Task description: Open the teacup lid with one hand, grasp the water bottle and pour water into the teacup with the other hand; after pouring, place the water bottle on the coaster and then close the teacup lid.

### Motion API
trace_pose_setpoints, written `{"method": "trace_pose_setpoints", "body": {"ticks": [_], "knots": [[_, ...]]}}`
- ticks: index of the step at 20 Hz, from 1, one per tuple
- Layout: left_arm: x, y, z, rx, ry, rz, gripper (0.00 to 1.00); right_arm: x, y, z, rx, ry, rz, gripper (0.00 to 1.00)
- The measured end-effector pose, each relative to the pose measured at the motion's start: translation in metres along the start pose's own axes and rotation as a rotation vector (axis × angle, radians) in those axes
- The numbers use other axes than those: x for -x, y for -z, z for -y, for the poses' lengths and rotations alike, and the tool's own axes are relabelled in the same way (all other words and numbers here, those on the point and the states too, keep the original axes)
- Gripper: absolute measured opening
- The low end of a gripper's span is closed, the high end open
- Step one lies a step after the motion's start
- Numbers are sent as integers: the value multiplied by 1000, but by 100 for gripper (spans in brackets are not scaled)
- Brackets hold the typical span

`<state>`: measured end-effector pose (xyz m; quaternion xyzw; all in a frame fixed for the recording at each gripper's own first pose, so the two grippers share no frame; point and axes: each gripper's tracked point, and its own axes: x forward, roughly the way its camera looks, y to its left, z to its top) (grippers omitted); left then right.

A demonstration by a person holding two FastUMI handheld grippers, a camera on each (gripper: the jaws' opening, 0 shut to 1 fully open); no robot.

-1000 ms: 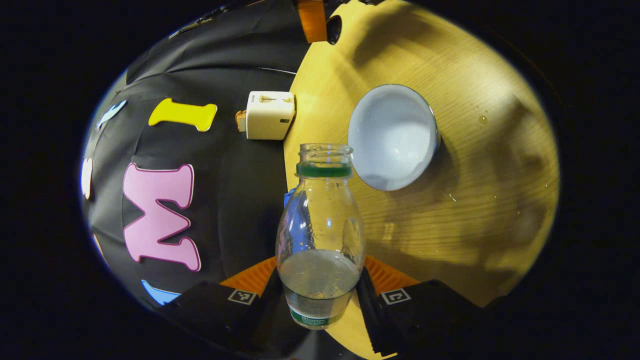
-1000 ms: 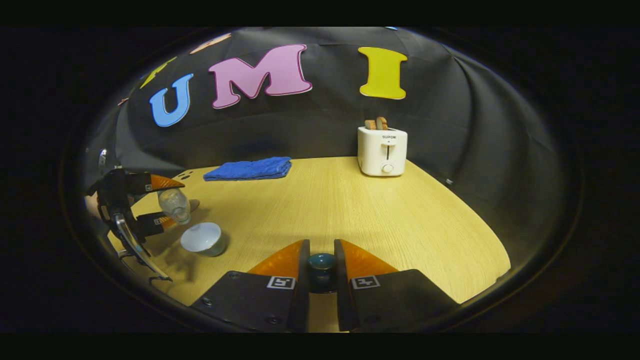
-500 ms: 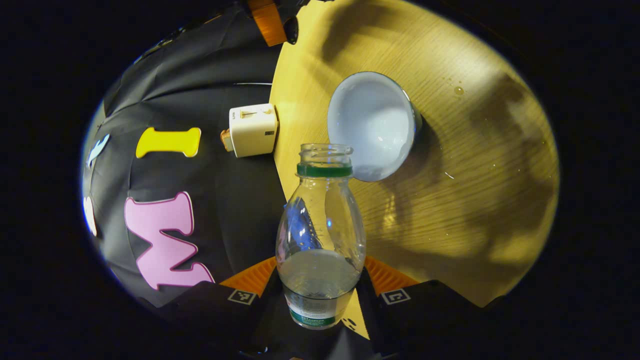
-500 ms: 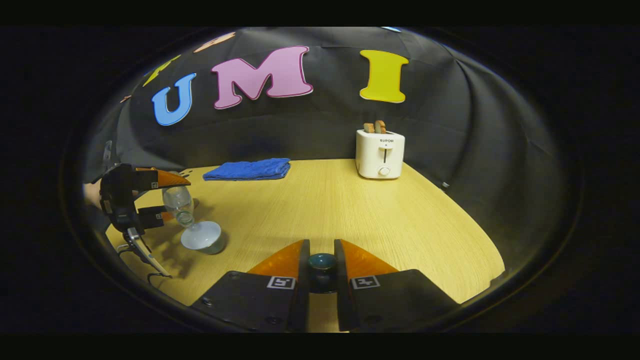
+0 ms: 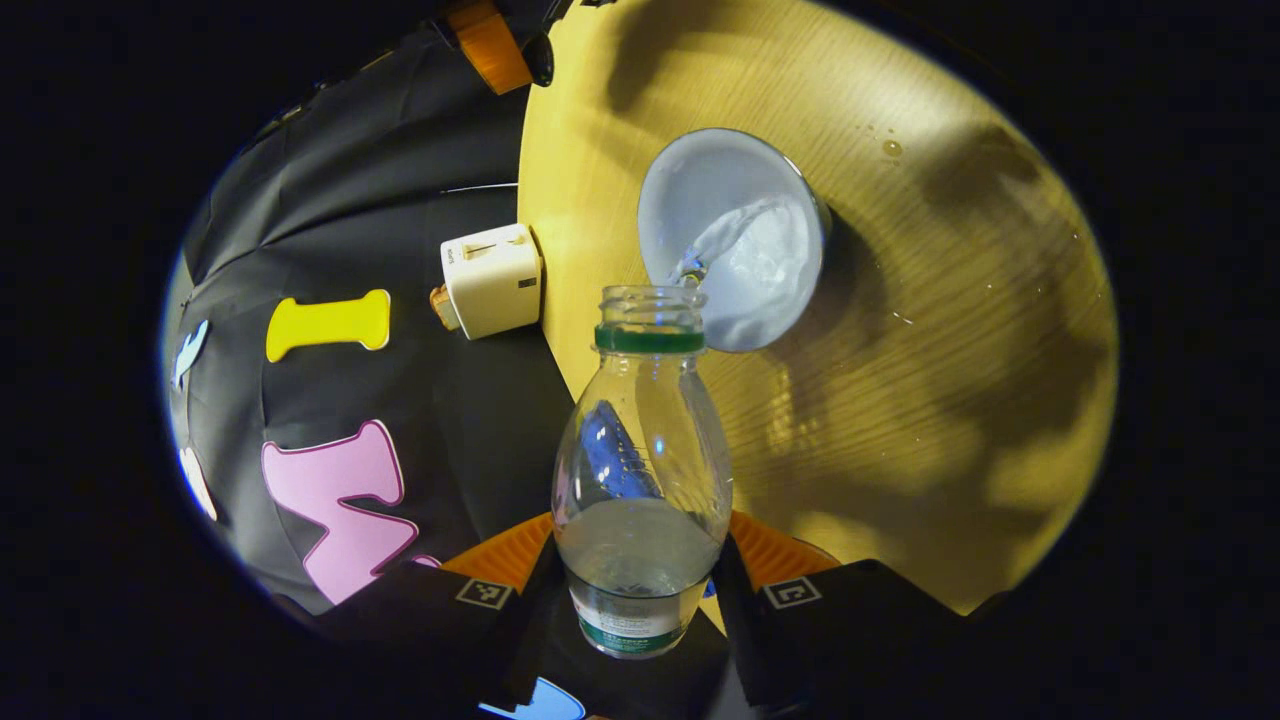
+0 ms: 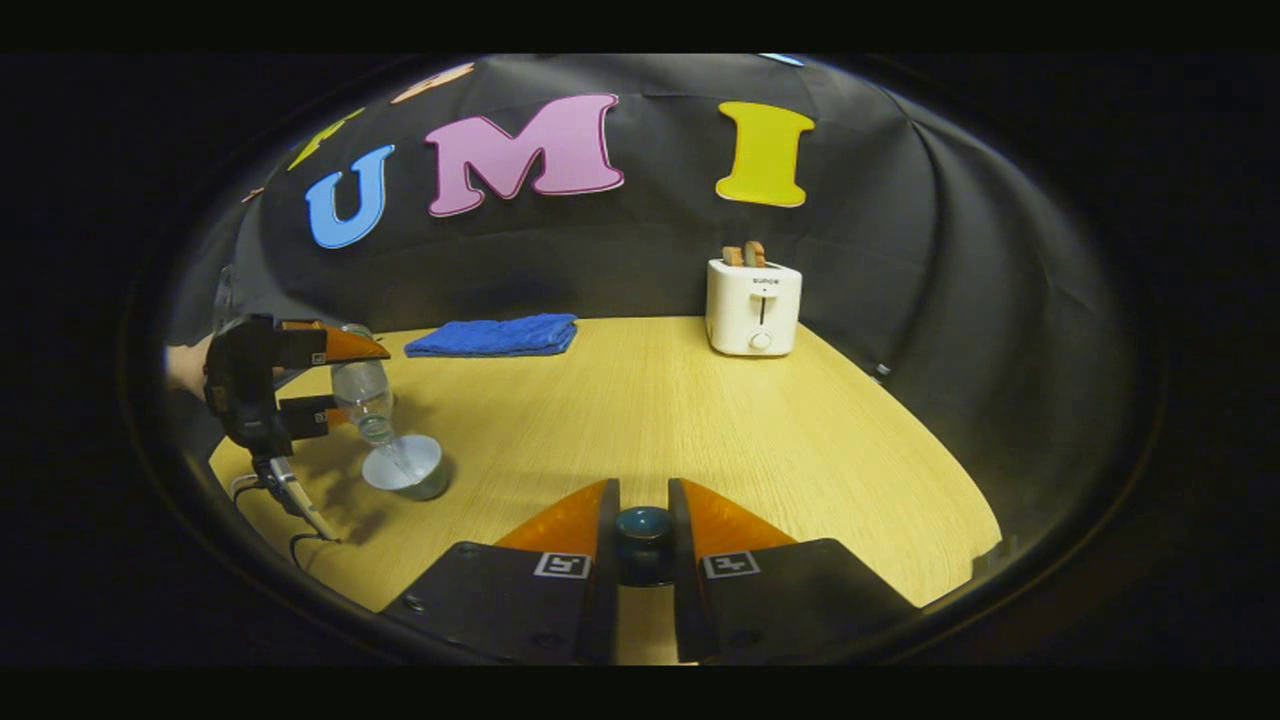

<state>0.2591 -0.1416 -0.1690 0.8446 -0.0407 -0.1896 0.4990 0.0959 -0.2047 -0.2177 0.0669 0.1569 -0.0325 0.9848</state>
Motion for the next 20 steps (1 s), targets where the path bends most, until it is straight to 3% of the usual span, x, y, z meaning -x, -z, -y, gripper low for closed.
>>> {"method": "trace_pose_setpoints", "body": {"ticks": [6,7,9,10,11,19,20], "knots": [[-3,-6,-10,-89,-18,28,75,12,7,-6,6,-14,-4,21],[-4,-9,-14,-117,-28,40,75,11,6,-7,7,-17,-4,26],[-6,-12,-17,-156,-28,54,75,12,6,-11,10,-23,-3,21],[-8,-14,-19,-177,-34,61,75,12,6,-12,13,-24,-1,26],[-5,-11,-21,-194,-32,64,75,13,5,-13,13,-26,1,22],[-5,-12,-33,-298,-39,66,75,15,5,-19,-1,-32,5,21],[-6,-11,-33,-303,-34,59,75,15,5,-20,-6,-33,6,26]]}}
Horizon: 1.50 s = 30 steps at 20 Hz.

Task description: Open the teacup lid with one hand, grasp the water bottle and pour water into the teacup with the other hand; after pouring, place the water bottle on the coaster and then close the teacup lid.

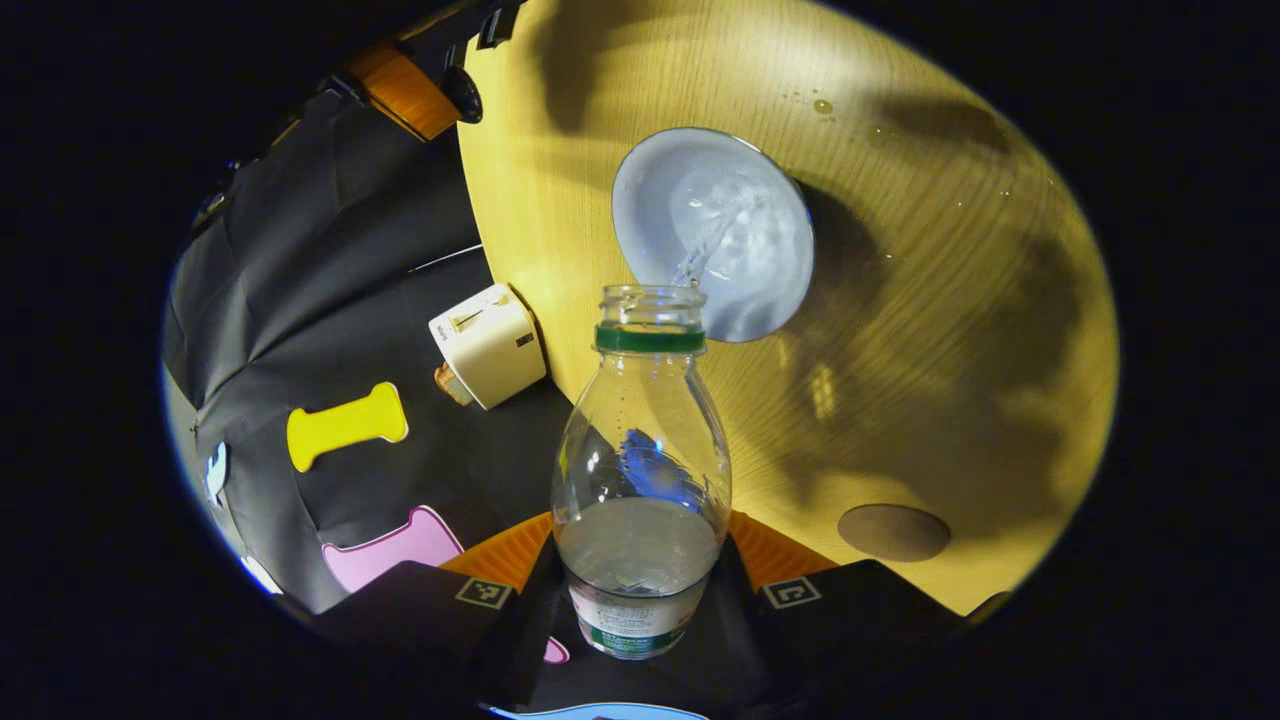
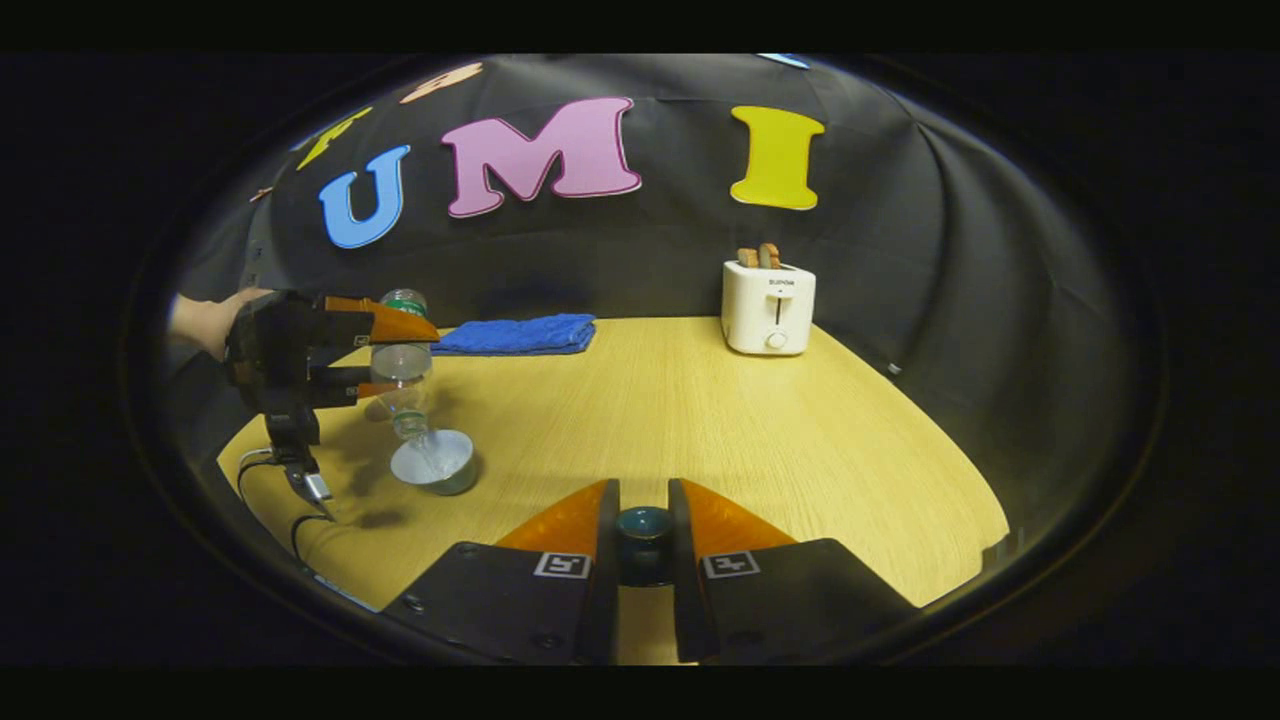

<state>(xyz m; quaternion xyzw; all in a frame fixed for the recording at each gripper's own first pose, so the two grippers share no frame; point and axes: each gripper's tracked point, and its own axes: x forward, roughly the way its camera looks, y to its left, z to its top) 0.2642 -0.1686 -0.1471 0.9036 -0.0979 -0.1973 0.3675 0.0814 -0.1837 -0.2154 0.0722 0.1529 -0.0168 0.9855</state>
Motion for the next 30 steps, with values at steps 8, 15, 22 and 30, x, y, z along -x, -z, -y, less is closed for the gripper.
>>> {"method": "trace_pose_setpoints", "body": {"ticks": [8,15,22,30], "knots": [[-2,7,-6,-78,23,-24,75,4,0,-16,-27,-27,6,21],[1,4,-14,-164,18,-24,76,7,0,-16,-53,-24,12,21],[-1,5,-15,-186,33,-29,76,8,0,-14,-63,-18,14,25],[-2,6,-10,-126,29,-28,77,4,-4,-14,-52,-7,20,21]]}}
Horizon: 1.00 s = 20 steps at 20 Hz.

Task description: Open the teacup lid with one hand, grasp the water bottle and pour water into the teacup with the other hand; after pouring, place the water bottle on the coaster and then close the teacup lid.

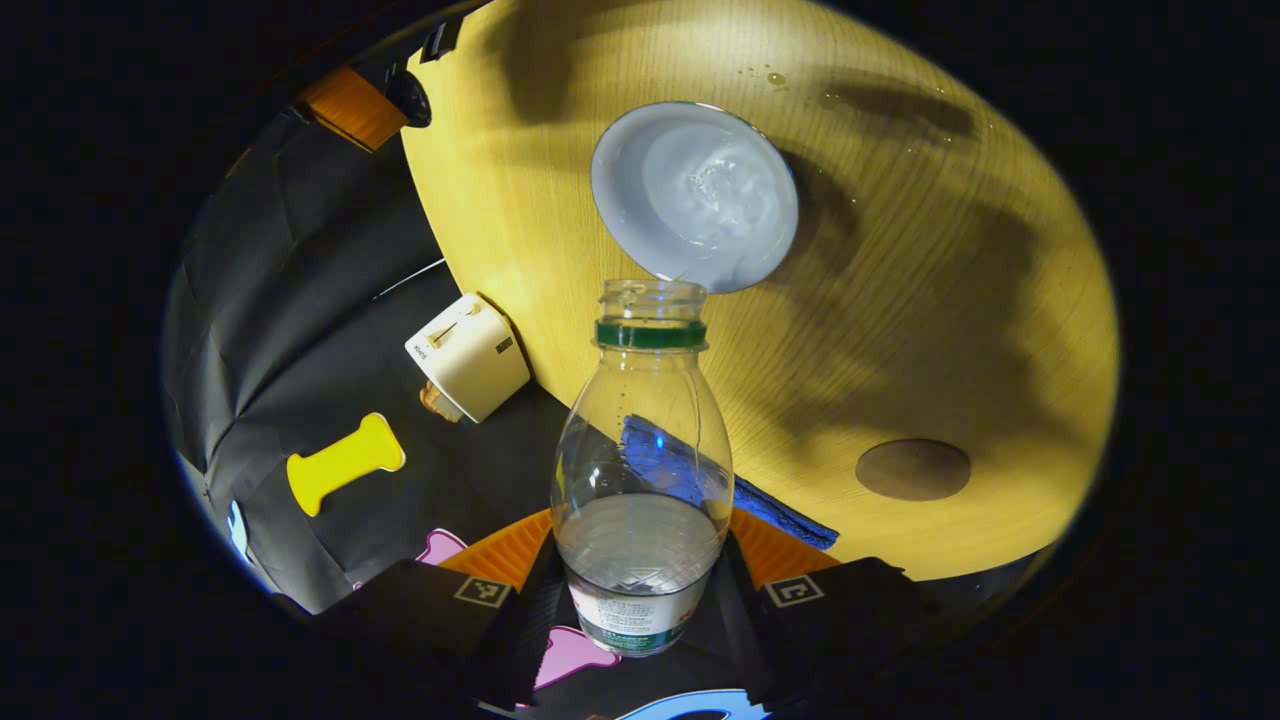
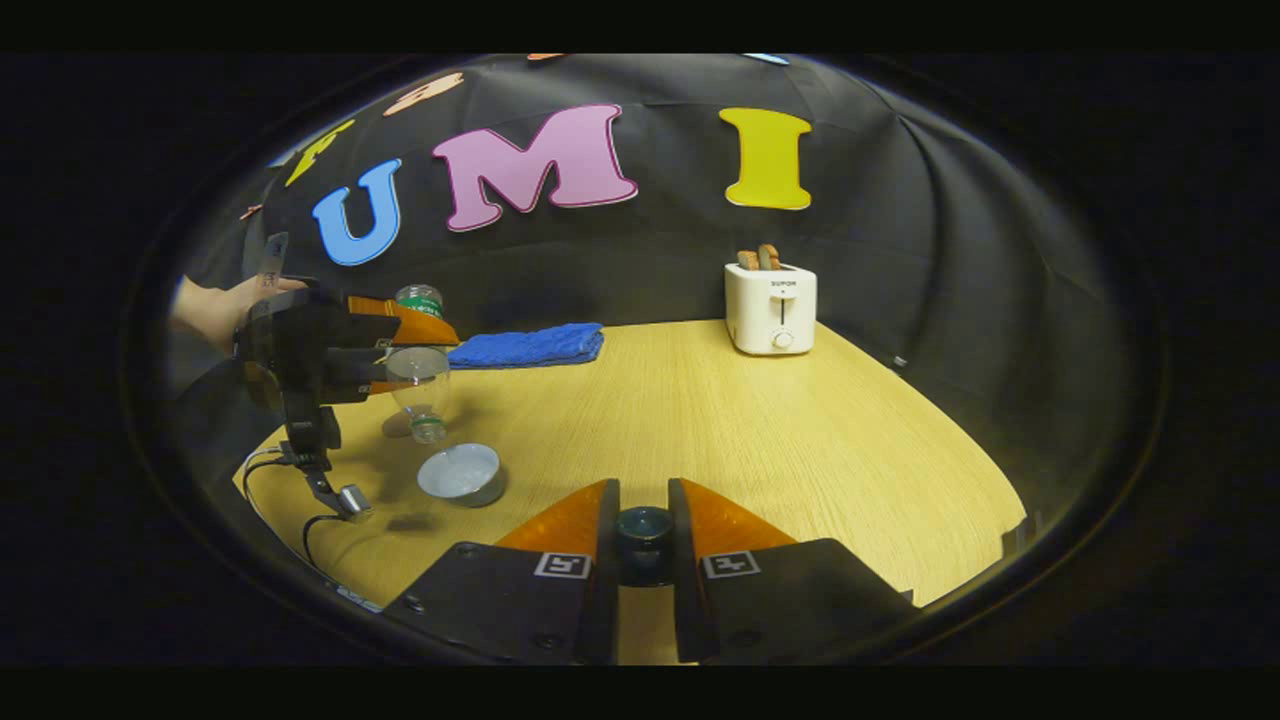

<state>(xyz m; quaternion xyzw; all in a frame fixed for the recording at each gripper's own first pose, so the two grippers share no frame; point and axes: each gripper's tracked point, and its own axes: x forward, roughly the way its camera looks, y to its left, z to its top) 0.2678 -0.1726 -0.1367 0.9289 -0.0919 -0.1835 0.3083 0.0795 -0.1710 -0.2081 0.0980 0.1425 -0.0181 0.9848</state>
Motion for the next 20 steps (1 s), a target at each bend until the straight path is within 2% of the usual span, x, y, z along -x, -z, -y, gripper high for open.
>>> {"method": "trace_pose_setpoints", "body": {"ticks": [1,3,4,7,8,9,11,12,14,15,16,17,18,20], "knots": [[1,-2,2,30,-7,10,76,0,-1,0,-2,3,0,21],[2,-9,14,132,20,36,76,-1,-4,2,-4,12,6,31],[3,-14,18,201,42,51,77,-2,-7,3,-1,18,11,26],[10,-22,27,425,46,85,77,-5,-10,2,17,26,-3,26],[15,-20,25,524,44,99,77,-4,-14,-1,25,20,-3,21],[22,-20,27,636,50,124,76,-5,-18,-4,38,15,-2,26],[36,-21,26,865,63,158,76,-5,-27,-9,63,11,6,29],[47,-15,26,983,57,164,76,-5,-32,-13,67,9,12,26],[58,-4,23,1233,50,176,76,-9,-41,-22,59,0,24,26],[64,3,25,1360,39,177,76,-11,-45,-28,56,-6,26,21],[70,11,29,1481,26,176,76,-15,-46,-34,55,-11,25,25],[74,22,37,1578,18,158,76,-18,-47,-39,57,-14,23,21],[79,32,47,1700,7,122,76,-21,-46,-44,59,-15,16,21],[82,35,51,1900,-45,133,76,-28,-46,-62,48,-41,9,21]]}}
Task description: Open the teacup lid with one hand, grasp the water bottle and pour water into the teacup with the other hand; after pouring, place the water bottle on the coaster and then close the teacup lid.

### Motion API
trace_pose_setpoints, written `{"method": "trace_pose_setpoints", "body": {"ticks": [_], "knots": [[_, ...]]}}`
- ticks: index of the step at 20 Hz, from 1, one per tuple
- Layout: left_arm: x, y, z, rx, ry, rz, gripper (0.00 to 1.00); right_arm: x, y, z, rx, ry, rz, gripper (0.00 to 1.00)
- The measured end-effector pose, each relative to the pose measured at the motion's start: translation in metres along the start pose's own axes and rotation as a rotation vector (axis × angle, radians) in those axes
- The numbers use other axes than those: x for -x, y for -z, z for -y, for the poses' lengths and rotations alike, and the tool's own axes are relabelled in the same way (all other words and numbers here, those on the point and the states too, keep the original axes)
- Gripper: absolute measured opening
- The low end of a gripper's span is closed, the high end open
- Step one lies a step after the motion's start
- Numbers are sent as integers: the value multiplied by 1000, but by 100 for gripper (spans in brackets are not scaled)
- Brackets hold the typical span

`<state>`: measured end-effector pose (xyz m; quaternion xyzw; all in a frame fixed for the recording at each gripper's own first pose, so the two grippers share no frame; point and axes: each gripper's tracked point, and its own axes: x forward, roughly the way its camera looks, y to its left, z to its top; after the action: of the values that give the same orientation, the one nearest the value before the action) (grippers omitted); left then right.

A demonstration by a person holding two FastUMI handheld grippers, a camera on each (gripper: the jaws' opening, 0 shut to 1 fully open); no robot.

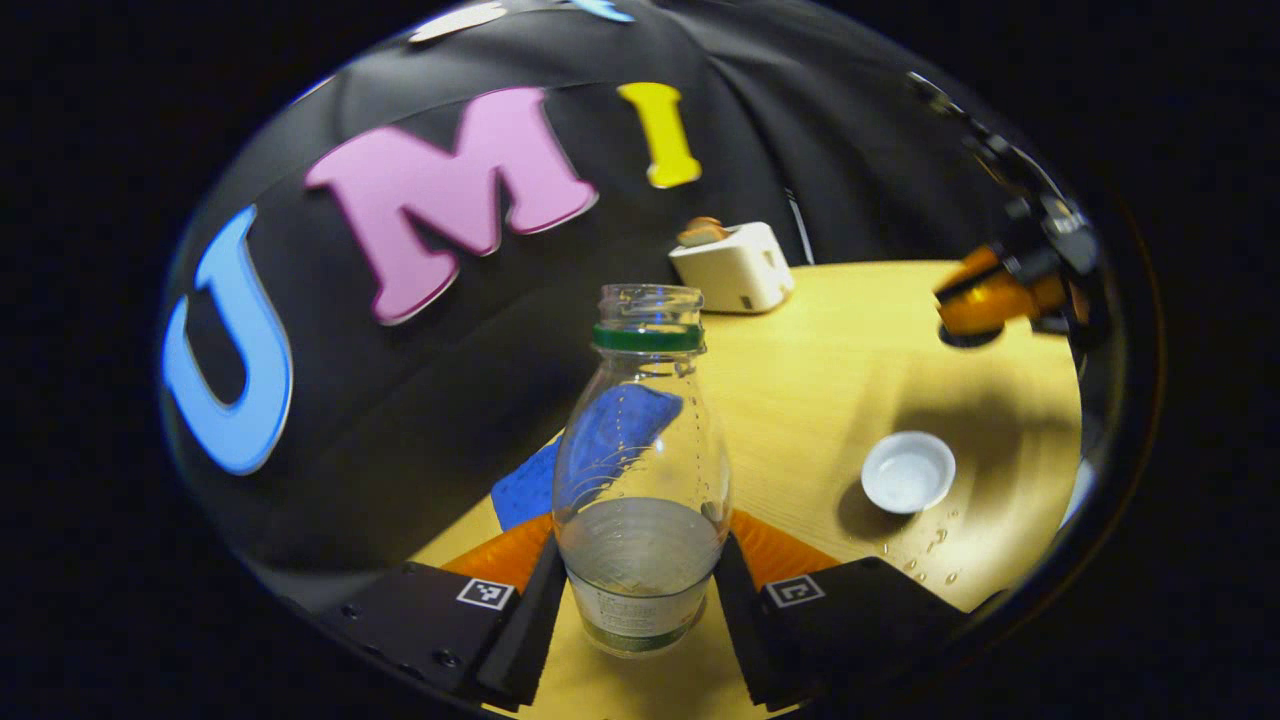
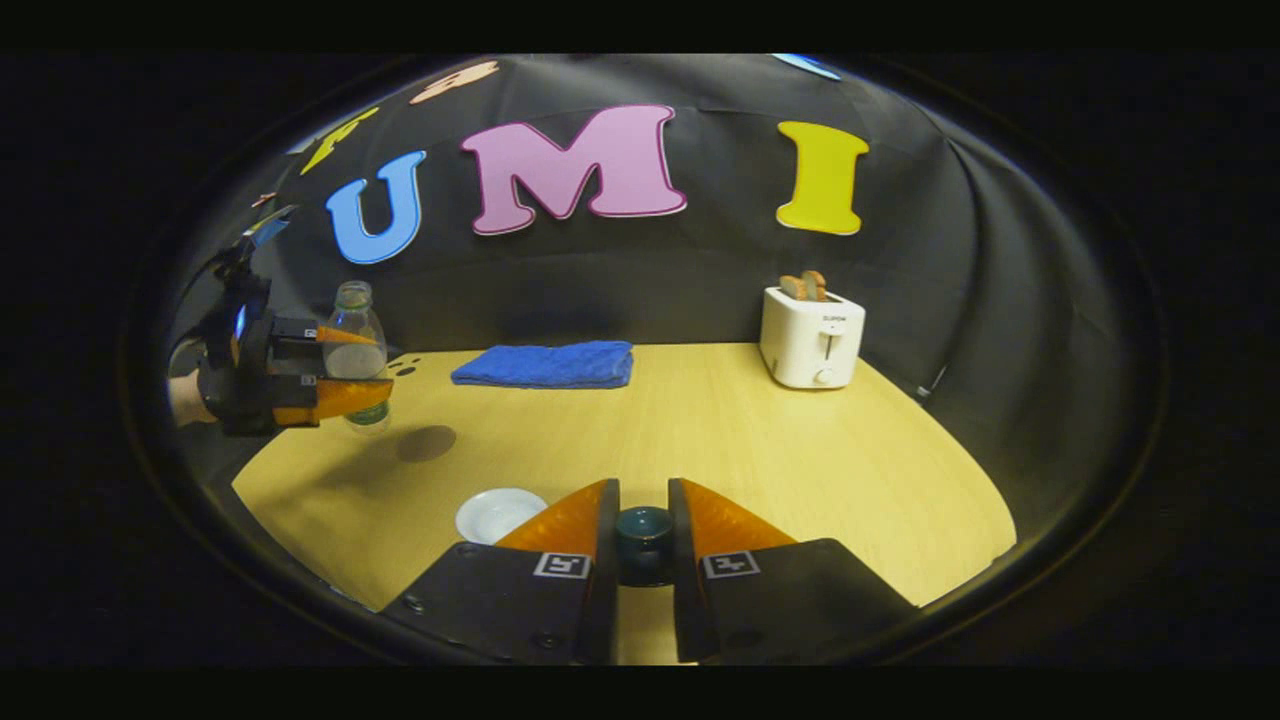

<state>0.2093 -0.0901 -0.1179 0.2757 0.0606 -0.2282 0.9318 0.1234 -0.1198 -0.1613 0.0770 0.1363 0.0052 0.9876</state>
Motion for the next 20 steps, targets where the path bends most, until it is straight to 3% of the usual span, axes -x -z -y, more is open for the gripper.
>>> {"method": "trace_pose_setpoints", "body": {"ticks": [2,4,6,7,8,10,14,20], "knots": [[-16,-1,-8,191,-29,99,76,-3,0,-14,-4,-20,3,21],[-22,7,-15,258,-106,136,76,-8,7,-26,4,-32,-9,21],[-27,11,-10,356,-121,179,76,-10,12,-37,-9,-44,-22,21],[-27,11,-6,402,-120,198,76,-12,11,-41,-11,-48,-18,26],[-30,15,-9,421,-134,205,76,-12,12,-44,-8,-50,-15,21],[-42,26,-14,420,-168,191,76,-13,13,-49,-8,-55,-15,21],[-52,49,-6,562,-169,192,76,-18,18,-55,-6,-64,-24,21],[-50,52,4,518,-183,170,82,-21,22,-63,0,-77,-39,21]]}}
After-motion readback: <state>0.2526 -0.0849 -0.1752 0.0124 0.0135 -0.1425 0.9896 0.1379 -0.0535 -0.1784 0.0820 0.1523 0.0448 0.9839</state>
